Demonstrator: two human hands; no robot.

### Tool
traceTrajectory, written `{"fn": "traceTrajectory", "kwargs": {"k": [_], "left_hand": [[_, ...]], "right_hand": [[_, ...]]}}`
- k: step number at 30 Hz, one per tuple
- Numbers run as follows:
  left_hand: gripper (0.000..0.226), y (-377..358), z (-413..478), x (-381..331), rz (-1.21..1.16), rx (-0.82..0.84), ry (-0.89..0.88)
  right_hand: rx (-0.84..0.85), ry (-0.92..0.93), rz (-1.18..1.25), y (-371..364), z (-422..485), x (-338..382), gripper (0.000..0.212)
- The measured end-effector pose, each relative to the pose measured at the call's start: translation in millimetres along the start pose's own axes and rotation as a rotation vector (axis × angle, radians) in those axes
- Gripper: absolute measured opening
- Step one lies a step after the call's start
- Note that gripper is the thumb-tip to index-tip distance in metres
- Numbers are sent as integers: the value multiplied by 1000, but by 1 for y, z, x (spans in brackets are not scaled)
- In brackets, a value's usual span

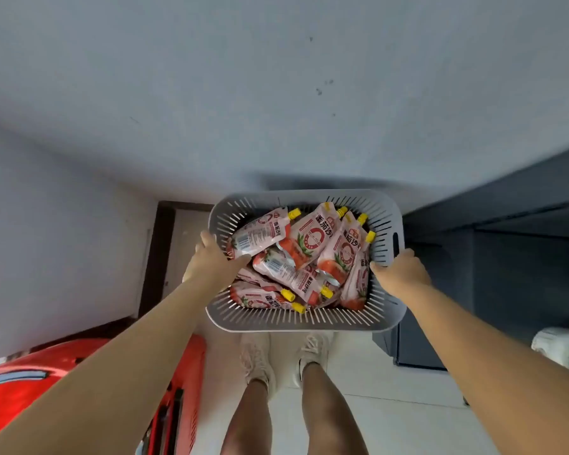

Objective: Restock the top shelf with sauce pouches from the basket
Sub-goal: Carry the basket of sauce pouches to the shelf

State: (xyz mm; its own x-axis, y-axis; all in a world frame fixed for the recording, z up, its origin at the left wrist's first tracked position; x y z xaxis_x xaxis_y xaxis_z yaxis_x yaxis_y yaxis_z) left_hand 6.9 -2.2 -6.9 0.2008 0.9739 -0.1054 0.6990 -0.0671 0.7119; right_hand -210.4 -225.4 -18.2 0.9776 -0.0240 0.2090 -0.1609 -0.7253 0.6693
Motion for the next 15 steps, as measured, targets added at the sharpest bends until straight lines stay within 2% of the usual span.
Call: {"fn": "traceTrajectory", "kwargs": {"k": [6,8,11,15], "left_hand": [[65,-14,34,1,-411,-61,192],[56,-19,43,4,-533,-123,239],[58,-22,45,6,-630,-155,277],[63,-15,41,2,-740,-36,388]], "right_hand": [[-123,-60,138,-8,24,6,62],[-131,-95,257,-9,31,4,68],[-66,-193,574,-10,38,2,73],[-19,-254,676,-3,41,1,67]]}}
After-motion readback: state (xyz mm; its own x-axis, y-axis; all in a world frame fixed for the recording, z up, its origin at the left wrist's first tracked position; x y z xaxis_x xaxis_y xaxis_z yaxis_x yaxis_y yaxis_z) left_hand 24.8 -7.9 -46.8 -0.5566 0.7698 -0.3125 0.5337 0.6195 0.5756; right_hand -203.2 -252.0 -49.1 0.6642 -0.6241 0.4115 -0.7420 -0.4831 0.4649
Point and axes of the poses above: each hand's wrist, its own z-axis towards the middle knuckle, its own y-axis out of the back of the hand, x = y × z, the point moved 1 cm from there along z, towards the middle knuckle, and after that the axes turned 6 degrees about z, right-handed, at the moved point
